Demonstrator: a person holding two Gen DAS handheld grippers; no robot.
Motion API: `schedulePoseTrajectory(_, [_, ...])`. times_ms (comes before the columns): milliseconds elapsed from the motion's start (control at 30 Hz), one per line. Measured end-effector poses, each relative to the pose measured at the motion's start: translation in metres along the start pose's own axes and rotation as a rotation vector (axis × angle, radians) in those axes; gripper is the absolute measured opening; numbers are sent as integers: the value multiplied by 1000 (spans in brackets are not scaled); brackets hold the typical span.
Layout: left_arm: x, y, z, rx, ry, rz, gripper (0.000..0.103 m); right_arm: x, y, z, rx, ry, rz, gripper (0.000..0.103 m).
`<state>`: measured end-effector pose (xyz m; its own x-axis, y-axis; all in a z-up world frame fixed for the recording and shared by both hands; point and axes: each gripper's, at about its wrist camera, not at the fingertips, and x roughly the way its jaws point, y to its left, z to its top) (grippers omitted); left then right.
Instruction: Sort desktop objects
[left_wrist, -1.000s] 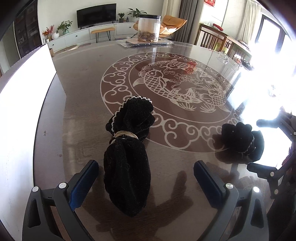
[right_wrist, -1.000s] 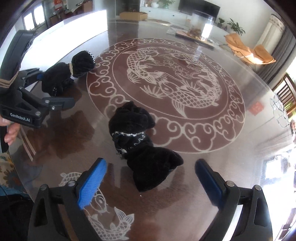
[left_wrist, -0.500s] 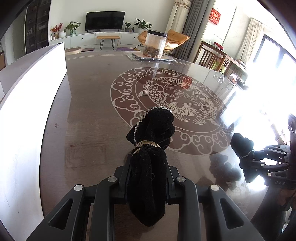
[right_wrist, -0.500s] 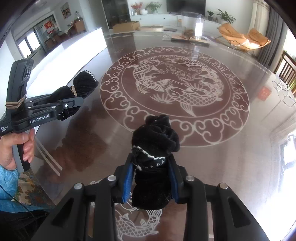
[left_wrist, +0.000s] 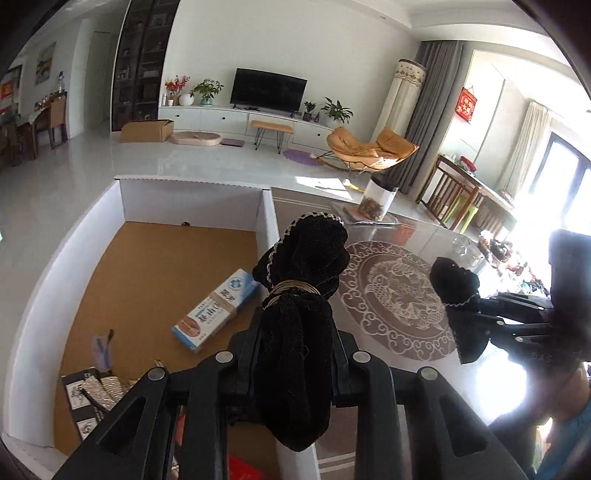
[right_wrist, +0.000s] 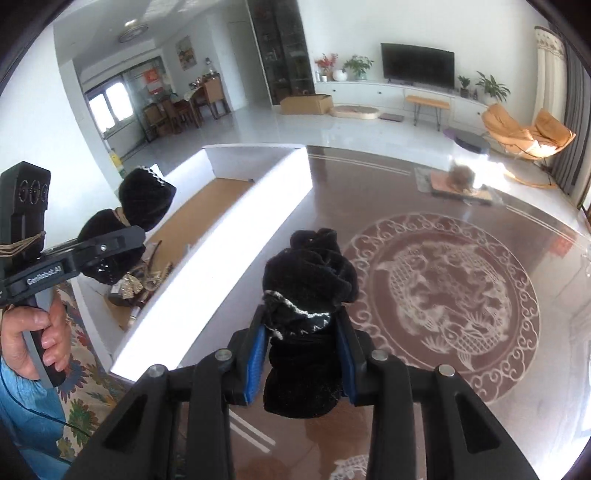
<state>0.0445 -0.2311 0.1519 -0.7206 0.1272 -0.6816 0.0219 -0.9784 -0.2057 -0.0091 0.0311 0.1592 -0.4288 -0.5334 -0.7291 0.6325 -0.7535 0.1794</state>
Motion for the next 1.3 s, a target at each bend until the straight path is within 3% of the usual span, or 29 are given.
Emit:
schedulePoseTrajectory(100, [12, 53, 5, -39, 64, 108, 26, 32, 60, 34, -79, -1, 96, 35])
schedulePoseTrajectory(233, [35, 101, -2, -70, 157, 186, 26, 80, 126, 51, -166, 64, 193, 35])
schedulePoseTrajectory(367, [56, 123, -16, -93, 246, 211, 27, 132, 164, 44, -204, 183, 235, 35])
schedulePoseTrajectory(467, [64, 127, -23, -96, 299, 263, 36, 164, 178, 39, -224, 274, 229, 39])
schedulePoseTrajectory(500, [63, 128, -24, -98, 301, 276, 49, 173, 181, 38, -236, 301, 221, 53])
schedulePoseTrajectory(533, [60, 126, -24, -98, 294, 286, 67, 178, 183, 38, -245, 313, 214, 76])
schedulePoseTrajectory(600, [50, 122, -22, -90, 258, 315, 80, 173, 179, 36, -259, 295, 202, 89])
schedulePoseTrajectory(767, [19, 110, -2, -101, 174, 373, 82, 154, 162, 55, -239, 281, 159, 89])
schedulePoseTrajectory(800, [9, 107, -2, -109, 142, 367, 88, 148, 159, 59, -238, 280, 149, 92])
schedulePoseTrajectory(833, [0, 104, -3, -119, 113, 363, 103, 139, 156, 62, -238, 276, 133, 98])
schedulePoseTrajectory(900, [-14, 97, -10, -138, 49, 375, 103, 132, 152, 64, -244, 269, 93, 103])
schedulePoseTrajectory(967, [-24, 92, -20, -165, 18, 438, 103, 132, 148, 63, -251, 279, 69, 103])
schedulePoseTrajectory(1067, [-28, 90, -32, -215, 46, 529, 103, 139, 144, 58, -273, 308, 29, 103])
schedulePoseTrajectory(1300, [-40, 92, -41, -287, 93, 607, 103, 147, 143, 59, -303, 312, 26, 103])
